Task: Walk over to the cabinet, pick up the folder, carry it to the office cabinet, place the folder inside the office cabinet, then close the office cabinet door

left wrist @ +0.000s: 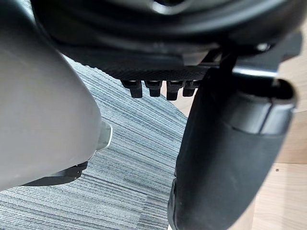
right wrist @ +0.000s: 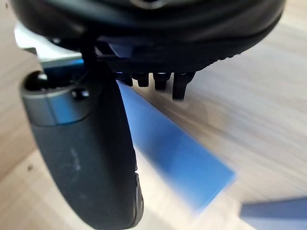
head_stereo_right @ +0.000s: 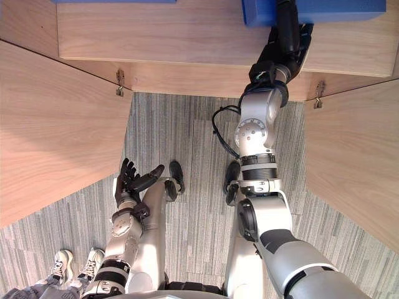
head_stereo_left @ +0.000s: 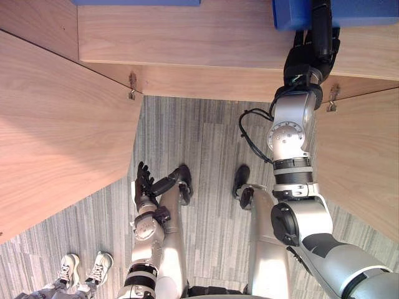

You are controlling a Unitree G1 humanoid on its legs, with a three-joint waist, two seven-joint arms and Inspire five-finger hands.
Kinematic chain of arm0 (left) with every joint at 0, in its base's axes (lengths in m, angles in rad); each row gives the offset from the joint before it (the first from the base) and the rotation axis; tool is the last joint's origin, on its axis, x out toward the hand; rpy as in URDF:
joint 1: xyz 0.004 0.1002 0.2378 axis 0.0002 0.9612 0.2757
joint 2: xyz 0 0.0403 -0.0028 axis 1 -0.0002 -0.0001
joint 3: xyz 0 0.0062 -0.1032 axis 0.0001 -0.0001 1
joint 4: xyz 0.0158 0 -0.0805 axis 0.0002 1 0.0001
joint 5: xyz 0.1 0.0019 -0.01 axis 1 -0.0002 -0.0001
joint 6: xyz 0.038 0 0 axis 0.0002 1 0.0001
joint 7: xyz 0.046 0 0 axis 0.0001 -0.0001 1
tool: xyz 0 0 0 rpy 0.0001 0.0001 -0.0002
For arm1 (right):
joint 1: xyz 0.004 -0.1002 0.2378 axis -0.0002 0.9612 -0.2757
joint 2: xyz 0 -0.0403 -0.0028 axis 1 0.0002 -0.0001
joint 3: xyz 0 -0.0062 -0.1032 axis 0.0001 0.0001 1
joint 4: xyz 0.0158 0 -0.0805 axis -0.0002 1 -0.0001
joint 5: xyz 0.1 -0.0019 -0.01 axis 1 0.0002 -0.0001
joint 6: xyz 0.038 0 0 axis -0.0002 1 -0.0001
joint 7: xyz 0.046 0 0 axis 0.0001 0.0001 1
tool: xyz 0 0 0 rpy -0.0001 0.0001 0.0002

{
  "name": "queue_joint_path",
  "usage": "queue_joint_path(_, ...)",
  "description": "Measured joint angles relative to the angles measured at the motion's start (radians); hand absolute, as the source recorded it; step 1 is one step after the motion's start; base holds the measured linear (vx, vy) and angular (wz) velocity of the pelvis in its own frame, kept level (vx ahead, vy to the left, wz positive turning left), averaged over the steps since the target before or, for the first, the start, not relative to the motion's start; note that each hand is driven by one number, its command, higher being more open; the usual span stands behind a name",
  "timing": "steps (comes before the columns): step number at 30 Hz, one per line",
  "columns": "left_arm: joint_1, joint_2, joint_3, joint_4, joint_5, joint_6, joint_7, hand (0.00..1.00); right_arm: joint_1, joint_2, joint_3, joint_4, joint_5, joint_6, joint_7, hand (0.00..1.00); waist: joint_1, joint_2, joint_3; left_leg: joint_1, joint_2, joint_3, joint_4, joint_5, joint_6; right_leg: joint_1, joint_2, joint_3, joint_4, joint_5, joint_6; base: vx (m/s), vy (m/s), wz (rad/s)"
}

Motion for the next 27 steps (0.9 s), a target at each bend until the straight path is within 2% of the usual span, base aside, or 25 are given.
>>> queue_joint_path(9,0.000,0.000,-0.001,0.005,0.000,0.000,-0.007,1.00,0.006,-0.058,0.136,0.024,-0.026,0.051,0.116,1.00,-0.005,-0.001,-0.003,0.003,0.000,0.001,0.000,0.001,0.000,0.004,-0.001,-0.002,-0.001,0.001,-0.002,-0.03,-0.024,0.00)
queue_joint_path(14,0.008,0.010,-0.040,0.021,0.000,-0.005,-0.021,1.00,0.064,-0.184,0.288,0.075,-0.193,0.108,0.187,1.00,-0.014,-0.003,-0.009,0.035,-0.007,0.010,-0.025,0.003,0.004,0.036,-0.006,-0.001,-0.029,0.005,-0.009,0.00,0.000,0.00)
queue_joint_path(15,0.008,0.009,-0.045,0.024,0.000,-0.009,-0.026,1.00,0.070,-0.202,0.307,0.081,-0.225,0.111,0.200,0.00,-0.016,-0.003,-0.009,0.035,-0.008,0.011,-0.027,0.004,0.005,0.036,-0.006,-0.001,-0.032,0.007,-0.010,0.00,0.000,0.00)
queue_joint_path(19,0.008,0.020,-0.052,0.052,0.001,-0.033,-0.040,1.00,0.092,-0.294,0.346,0.117,-0.435,0.113,0.271,0.00,-0.026,-0.003,-0.009,0.045,-0.014,0.011,-0.041,0.005,0.007,0.049,-0.011,-0.007,-0.041,0.007,-0.011,0.00,-0.024,0.04)
queue_joint_path(24,0.008,0.042,-0.075,0.088,0.003,-0.041,-0.057,1.00,0.104,-0.356,0.346,0.175,-0.554,0.115,0.277,0.00,-0.026,-0.007,-0.026,0.060,-0.019,0.011,-0.060,0.006,0.007,0.069,-0.017,-0.016,-0.060,0.007,-0.011,0.01,-0.028,0.04)
queue_joint_path(27,0.008,0.048,-0.075,0.102,0.003,-0.041,-0.058,1.00,0.114,-0.371,0.346,0.199,-0.605,0.119,0.278,0.00,-0.024,-0.019,-0.036,0.068,-0.021,0.013,-0.074,0.007,0.005,0.076,-0.018,-0.018,-0.071,0.007,-0.011,0.01,-0.036,0.02)
